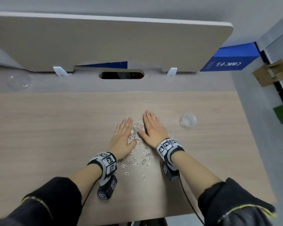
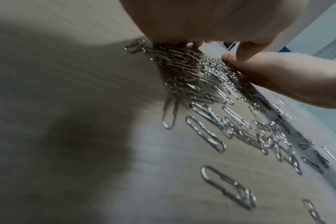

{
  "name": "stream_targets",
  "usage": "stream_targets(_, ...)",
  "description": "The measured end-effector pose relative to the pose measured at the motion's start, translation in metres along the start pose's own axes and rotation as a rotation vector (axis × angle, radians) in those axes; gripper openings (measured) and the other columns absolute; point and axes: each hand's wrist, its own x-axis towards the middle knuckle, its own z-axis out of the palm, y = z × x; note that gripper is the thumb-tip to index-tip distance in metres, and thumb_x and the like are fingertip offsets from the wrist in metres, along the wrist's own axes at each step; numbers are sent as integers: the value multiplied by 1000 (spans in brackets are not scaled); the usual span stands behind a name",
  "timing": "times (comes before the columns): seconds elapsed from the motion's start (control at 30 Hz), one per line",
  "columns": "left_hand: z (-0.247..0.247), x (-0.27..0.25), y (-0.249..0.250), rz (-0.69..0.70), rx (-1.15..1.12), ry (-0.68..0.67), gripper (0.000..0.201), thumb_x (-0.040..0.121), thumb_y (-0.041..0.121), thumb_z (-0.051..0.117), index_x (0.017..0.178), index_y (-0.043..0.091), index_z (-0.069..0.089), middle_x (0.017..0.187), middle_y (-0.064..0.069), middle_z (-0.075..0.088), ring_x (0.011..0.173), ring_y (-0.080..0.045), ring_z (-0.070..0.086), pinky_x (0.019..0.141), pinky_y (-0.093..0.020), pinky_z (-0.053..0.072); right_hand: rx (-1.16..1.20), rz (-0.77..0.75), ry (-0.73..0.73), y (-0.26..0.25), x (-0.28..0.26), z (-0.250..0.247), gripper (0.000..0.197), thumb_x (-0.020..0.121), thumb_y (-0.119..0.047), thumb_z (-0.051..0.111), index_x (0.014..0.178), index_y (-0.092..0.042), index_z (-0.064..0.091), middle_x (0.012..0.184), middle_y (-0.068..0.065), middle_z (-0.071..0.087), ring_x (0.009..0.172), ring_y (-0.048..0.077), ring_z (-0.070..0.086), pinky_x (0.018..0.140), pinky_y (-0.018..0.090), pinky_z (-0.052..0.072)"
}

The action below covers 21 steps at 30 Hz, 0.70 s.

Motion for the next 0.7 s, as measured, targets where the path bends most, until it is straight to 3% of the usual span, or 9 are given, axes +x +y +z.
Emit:
stream_targets(0.1, 1, 1, 1, -1, 9, -18, 82, 78, 42, 30, 150, 21, -4, 157, 7, -9, 145, -9, -15, 120, -34, -6, -69, -158, -66, -11, -31, 11, 76, 96, -58, 20, 152, -12, -2, 161, 6, -7, 149, 19, -7, 122, 39, 1)
stream_targets(0.17, 0, 0, 4, 0, 17, -47, 84, 76, 44, 26, 150, 20, -5, 158, 5, -10, 145, -11, -16, 120, -35, -7, -65, -169, -68, -11, -47, 17, 74, 97, -54, 24, 153, -11, 1, 161, 6, -5, 149, 20, -5, 122, 38, 2)
stream_targets(0.3, -5, -5, 8, 6, 39, -81, 83, 77, 46, 26, 150, 20, -4, 157, 4, -11, 144, -12, -16, 119, -34, -7, 37, 61, 73, 5, -63, 18, 72, 98, -52, 28, 153, -12, 5, 161, 5, -1, 149, 21, -3, 122, 38, 2)
stream_targets(0.43, -3, -10, 9, -37, 63, -58, 78, 82, 45, 28, 150, 21, -2, 157, 5, -13, 144, -13, -17, 119, -35, -9, 10, 223, 89, 19, -61, 16, 72, 97, -52, 21, 152, -10, 4, 161, 9, -2, 149, 26, -1, 121, 39, -1)
stream_targets(0.57, 6, -13, 14, 58, 138, -109, 71, 90, 42, 28, 150, 19, -2, 157, 4, -14, 144, -15, -17, 120, -39, -7, 16, 124, 92, 6, -61, 29, 72, 97, -54, 21, 152, -10, 6, 161, 9, -4, 149, 24, -5, 120, 37, -4)
stream_targets(0.7, 11, -22, 15, 155, 179, -148, 63, 95, 37, 25, 150, 19, 0, 158, 3, -8, 146, -15, -14, 121, -42, 0, -6, -30, 63, -13, -70, 36, 70, 98, -50, 26, 152, -10, 6, 161, 6, -1, 149, 22, -2, 122, 40, 3)
